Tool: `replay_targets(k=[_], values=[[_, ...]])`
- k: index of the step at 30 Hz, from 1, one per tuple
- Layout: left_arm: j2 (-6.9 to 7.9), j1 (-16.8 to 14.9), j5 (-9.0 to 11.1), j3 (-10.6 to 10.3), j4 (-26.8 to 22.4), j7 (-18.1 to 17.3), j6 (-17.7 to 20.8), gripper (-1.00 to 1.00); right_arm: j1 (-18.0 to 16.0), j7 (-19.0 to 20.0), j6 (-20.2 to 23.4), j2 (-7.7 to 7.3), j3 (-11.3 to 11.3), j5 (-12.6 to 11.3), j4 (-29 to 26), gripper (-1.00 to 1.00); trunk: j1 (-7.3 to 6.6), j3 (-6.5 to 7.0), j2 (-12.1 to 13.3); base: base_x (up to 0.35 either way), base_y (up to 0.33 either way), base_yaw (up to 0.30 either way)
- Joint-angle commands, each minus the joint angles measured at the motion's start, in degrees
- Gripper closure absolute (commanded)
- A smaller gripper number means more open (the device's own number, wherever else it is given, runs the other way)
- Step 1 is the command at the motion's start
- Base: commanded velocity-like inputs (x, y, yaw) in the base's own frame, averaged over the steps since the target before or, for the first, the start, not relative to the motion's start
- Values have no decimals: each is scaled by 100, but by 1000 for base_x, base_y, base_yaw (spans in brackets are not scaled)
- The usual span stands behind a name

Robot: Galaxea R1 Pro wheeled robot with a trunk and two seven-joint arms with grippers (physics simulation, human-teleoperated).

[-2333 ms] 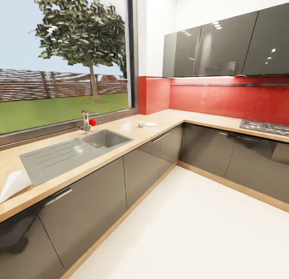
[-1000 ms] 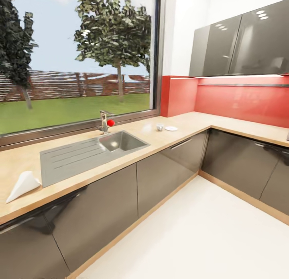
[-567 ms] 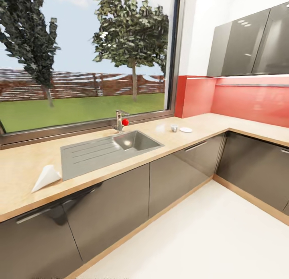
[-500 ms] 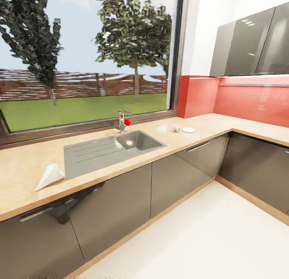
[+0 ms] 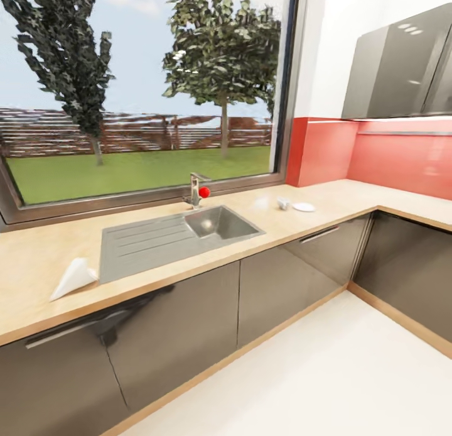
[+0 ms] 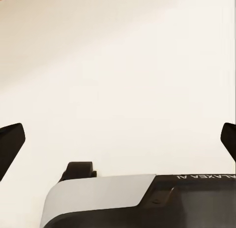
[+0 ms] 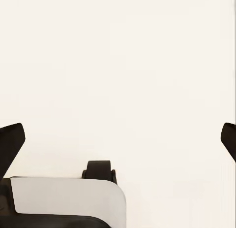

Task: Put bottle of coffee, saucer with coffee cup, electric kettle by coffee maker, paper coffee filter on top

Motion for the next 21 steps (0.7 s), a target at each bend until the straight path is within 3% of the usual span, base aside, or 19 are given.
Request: replay_targets(k=[1,17,21], values=[[-3,1,-3,7,-3,2,-9,-100,-3,-1,-17,-1,3,2,4,-100,2,-5,-3,192,-221,185],[-1,1,-3,7,0,2,-9,-100,-3,-1,-17,-1,4,3,4,-100,2,-5,-3,28,-31,258],[-2,1,-3,7,-4,2,-9,-100,-3,-1,-17,-1,4,2,4,-100,2,-5,-3,7,-25,124]])
